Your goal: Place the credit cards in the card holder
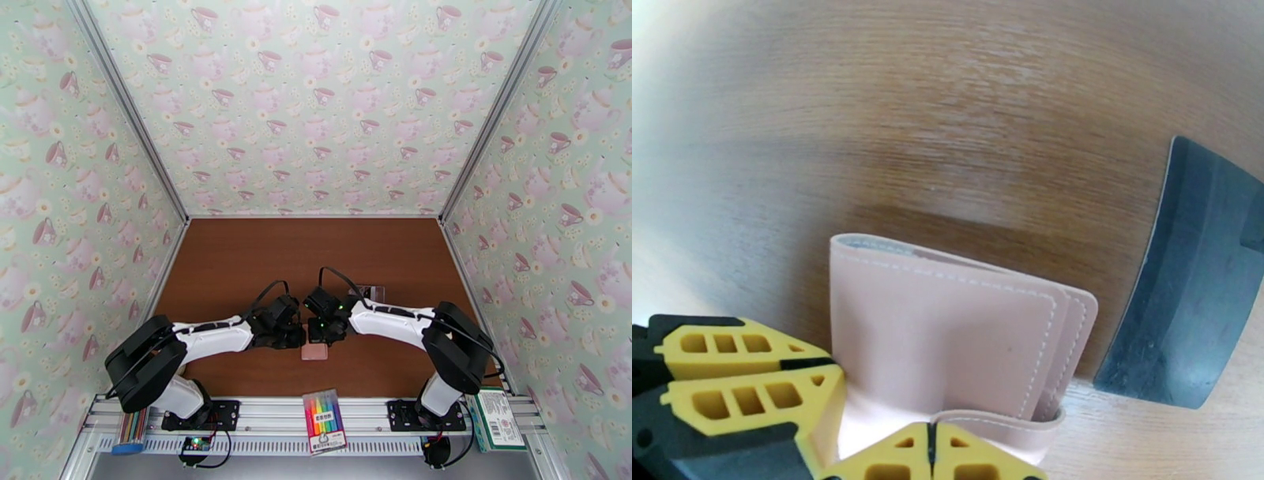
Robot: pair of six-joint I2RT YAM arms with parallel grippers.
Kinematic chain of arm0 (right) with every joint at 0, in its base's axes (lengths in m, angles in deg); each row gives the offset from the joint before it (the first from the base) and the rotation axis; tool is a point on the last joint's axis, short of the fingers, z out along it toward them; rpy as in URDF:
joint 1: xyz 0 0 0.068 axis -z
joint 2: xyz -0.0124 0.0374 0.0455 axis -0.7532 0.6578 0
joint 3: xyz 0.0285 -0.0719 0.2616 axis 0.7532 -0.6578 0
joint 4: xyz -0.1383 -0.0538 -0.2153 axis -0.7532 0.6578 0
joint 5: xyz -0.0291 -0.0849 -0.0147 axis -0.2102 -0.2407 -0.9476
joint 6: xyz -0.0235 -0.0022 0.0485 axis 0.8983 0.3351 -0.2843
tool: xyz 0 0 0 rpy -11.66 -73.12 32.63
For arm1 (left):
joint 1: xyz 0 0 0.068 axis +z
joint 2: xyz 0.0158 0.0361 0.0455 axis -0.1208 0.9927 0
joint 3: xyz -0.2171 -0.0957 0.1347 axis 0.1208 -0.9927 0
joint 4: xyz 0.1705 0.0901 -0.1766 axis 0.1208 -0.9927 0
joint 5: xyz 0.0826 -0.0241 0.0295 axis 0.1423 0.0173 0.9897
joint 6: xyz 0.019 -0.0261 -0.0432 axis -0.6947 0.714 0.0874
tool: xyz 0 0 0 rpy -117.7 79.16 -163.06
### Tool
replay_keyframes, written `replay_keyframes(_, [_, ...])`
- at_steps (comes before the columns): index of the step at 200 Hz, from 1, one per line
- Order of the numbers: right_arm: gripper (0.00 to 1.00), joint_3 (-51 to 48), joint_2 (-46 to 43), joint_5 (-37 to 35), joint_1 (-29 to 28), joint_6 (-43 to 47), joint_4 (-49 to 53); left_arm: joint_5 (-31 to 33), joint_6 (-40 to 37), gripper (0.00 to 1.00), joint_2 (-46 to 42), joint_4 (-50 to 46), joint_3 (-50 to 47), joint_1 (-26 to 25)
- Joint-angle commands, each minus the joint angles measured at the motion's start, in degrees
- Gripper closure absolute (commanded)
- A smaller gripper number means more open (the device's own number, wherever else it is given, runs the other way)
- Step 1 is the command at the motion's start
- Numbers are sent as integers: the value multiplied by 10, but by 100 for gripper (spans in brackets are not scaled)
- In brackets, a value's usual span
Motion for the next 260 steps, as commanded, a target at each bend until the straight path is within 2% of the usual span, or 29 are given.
replay_keyframes(1, [100, 11, 17, 12, 2, 7, 1, -3, -10, 86, 12, 4, 5, 2])
replay_keyframes(198, [100, -3, 76, 11, 2, 1, -2, -5, -7, 86, 4, 11, -5, 2])
replay_keyframes(237, [100, 0, 43, 10, 2, 6, -7, -1, -8, 86, -14, 5, -2, 2])
replay_keyframes(250, [79, 8, 12, -5, 2, 12, -2, 18, -16, 84, -40, -19, 5, 2])
replay_keyframes(260, [63, 16, -14, -28, 2, 21, 7, 51, -30, 78, -69, -57, 19, 2])
